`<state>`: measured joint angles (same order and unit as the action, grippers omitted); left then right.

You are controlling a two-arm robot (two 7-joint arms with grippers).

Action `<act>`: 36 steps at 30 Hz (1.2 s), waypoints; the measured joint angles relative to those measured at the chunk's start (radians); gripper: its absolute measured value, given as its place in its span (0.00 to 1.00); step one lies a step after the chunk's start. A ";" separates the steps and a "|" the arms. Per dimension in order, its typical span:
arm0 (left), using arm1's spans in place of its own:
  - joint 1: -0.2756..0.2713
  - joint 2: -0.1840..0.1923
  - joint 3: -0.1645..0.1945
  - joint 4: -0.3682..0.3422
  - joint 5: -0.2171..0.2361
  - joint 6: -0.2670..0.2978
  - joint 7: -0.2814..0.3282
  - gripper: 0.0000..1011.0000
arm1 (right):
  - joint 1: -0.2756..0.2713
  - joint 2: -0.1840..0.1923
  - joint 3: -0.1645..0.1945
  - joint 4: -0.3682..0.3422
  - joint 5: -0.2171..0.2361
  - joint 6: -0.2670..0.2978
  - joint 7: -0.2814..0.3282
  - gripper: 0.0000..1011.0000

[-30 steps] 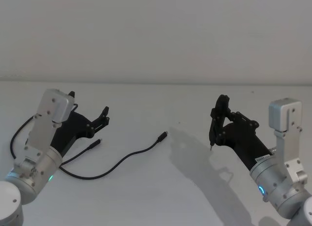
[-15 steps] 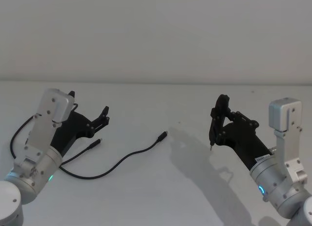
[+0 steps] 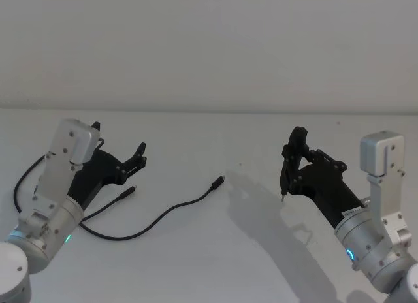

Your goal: Pick up the data cable with the one hand.

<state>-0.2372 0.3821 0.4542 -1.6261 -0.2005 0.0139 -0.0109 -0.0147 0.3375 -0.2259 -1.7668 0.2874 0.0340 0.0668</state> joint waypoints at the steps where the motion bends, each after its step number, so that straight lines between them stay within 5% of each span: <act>1: 0.000 0.000 0.000 0.000 0.000 0.000 0.000 0.99 | 0.000 0.000 0.000 0.000 0.000 0.000 0.000 0.27; 36: 0.000 0.000 0.000 0.000 0.000 0.000 0.000 0.99 | 0.000 0.000 0.000 0.000 0.000 0.000 0.000 0.27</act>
<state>-0.2371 0.3821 0.4543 -1.6262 -0.2004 0.0139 -0.0109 -0.0146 0.3375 -0.2258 -1.7668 0.2874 0.0340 0.0668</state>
